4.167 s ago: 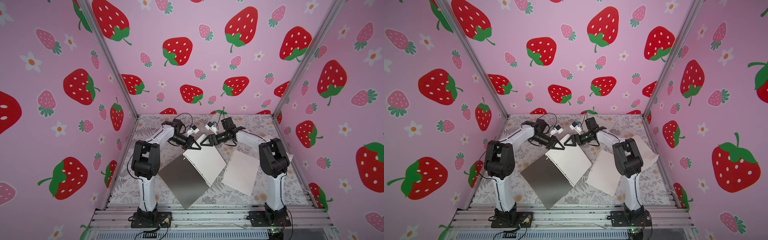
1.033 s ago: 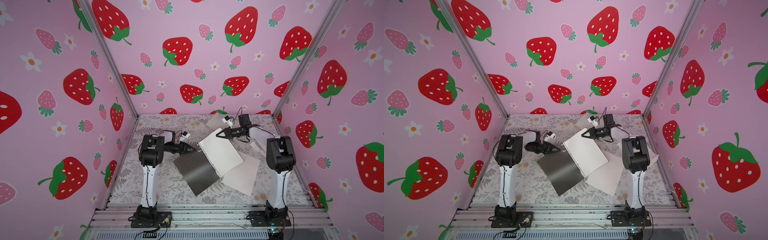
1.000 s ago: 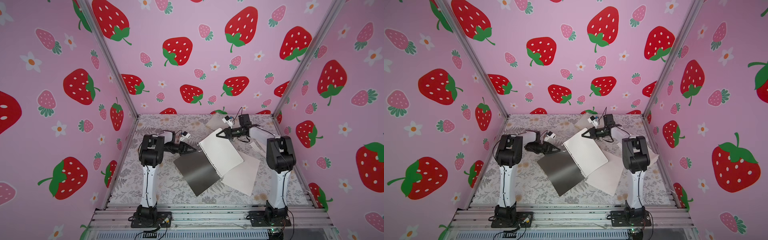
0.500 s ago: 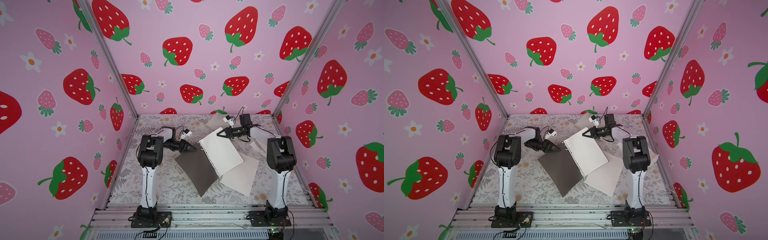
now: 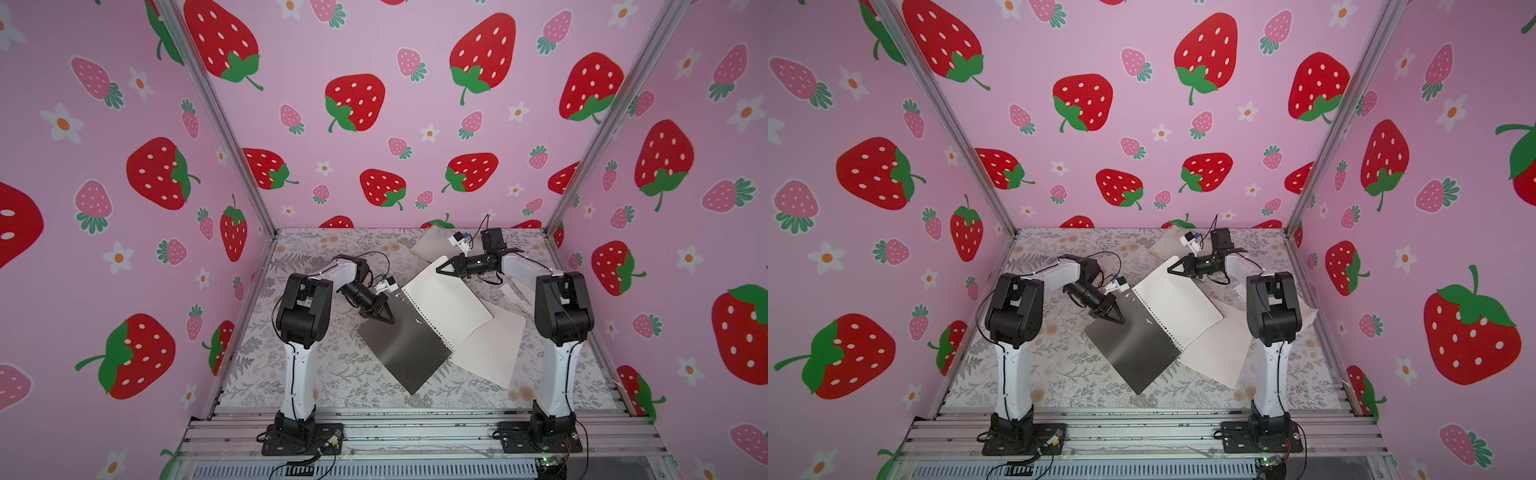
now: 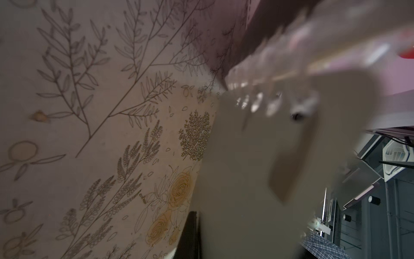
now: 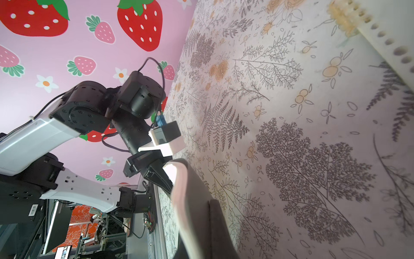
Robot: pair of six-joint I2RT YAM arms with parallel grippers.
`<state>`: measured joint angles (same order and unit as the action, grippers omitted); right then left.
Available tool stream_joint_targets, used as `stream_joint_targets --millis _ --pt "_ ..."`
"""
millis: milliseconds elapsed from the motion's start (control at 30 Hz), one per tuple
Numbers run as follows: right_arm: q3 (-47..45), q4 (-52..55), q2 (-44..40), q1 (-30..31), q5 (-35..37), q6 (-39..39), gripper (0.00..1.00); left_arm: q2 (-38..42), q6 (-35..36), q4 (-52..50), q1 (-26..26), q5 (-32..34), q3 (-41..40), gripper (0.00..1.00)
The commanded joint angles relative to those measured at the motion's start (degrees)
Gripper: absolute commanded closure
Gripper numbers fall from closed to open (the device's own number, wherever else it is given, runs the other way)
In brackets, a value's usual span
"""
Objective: Tear off pages from different notebooks
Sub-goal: Close the notebook at the center of the board.
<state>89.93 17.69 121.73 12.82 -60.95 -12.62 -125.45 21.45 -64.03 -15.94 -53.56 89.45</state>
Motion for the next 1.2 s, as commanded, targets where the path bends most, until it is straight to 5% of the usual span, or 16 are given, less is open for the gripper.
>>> stream_joint_targets --millis 0,433,700,967,1167 --pt "1.81 0.18 -1.11 1.49 1.41 0.97 1.0 1.7 -4.89 -1.23 -1.85 -1.42 1.67 1.0" --pt "0.78 -1.71 3.63 9.1 12.67 -3.15 1.0 4.1 -18.32 -3.06 -1.71 -4.14 10.74 1.0" --pt "1.22 -1.13 5.4 11.4 12.44 -3.77 1.0 3.1 -38.26 8.5 1.04 -2.33 10.25 1.0" --pt "0.51 -0.86 5.47 12.05 12.01 -4.0 0.99 -2.48 -39.6 5.05 0.77 9.03 18.6 0.99" --pt "0.88 -0.64 5.54 12.01 13.67 -4.41 0.82 -7.0 -40.31 2.92 0.4 17.16 23.66 0.77"
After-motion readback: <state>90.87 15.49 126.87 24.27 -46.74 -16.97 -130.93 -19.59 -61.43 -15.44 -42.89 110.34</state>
